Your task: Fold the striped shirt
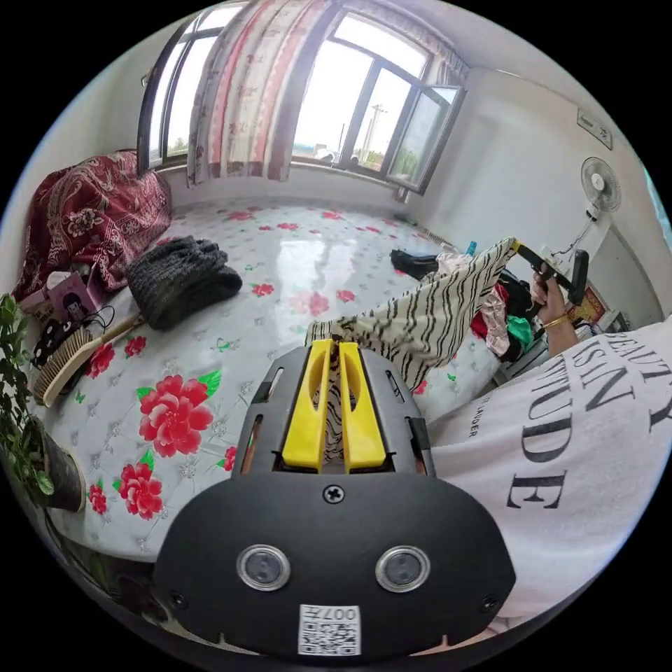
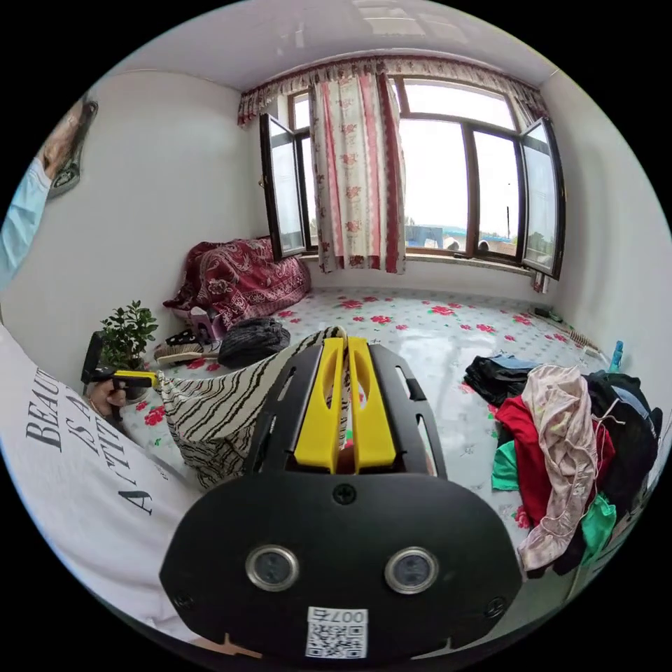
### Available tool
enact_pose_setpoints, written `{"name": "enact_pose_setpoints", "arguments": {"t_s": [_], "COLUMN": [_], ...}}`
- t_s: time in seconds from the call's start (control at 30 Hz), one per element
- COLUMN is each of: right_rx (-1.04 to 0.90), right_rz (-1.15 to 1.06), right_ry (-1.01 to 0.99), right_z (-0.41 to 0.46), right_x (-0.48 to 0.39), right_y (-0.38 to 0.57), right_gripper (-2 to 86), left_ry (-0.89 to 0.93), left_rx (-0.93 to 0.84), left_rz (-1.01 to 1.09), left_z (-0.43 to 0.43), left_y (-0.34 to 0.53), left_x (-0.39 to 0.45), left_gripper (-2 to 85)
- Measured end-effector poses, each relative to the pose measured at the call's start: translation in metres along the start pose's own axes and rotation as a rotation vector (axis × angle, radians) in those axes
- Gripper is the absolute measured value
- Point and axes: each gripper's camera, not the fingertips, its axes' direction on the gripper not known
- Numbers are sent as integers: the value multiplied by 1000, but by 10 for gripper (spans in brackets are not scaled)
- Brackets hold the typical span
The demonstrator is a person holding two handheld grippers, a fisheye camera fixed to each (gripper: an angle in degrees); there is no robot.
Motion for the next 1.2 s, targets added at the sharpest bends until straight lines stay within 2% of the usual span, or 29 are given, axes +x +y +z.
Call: {"name": "enact_pose_setpoints", "arguments": {"t_s": [0.27,0.33,0.43,0.53,0.57,0.6,0.7,0.83,0.9,1.03,1.2], "right_rx": [349,355,275,138,55,-52,-320,-578,-712,-810,-845], "right_rz": [-86,-133,-166,-132,-75,-10,5,34,132,243,206], "right_ry": [117,147,83,82,77,53,55,20,-17,-40,-44], "right_z": [-108,-103,-50,48,96,144,229,289,315,346,402], "right_x": [-1,0,14,37,50,64,78,90,103,116,116], "right_y": [-26,-38,-73,-106,-111,-107,-59,46,110,163,166], "right_gripper": [-3,-2,-1,3,7,13,37,59,63,67,70], "left_ry": [53,-39,-206,-320,-393,-433,-523,-523,-458,-368,-340], "left_rx": [542,590,559,423,329,230,35,-126,-281,-430,-551], "left_rz": [162,136,35,-128,-239,-336,-442,-440,-451,-383,-89], "left_z": [-150,-160,-134,-55,-15,21,81,124,158,213,309], "left_y": [-12,-18,-47,-85,-92,-92,-65,-6,25,36,-7], "left_x": [35,33,10,-39,-64,-86,-117,-132,-143,-142,-117], "left_gripper": [-7,-6,-5,-3,-1,1,15,21,32,48,57]}}
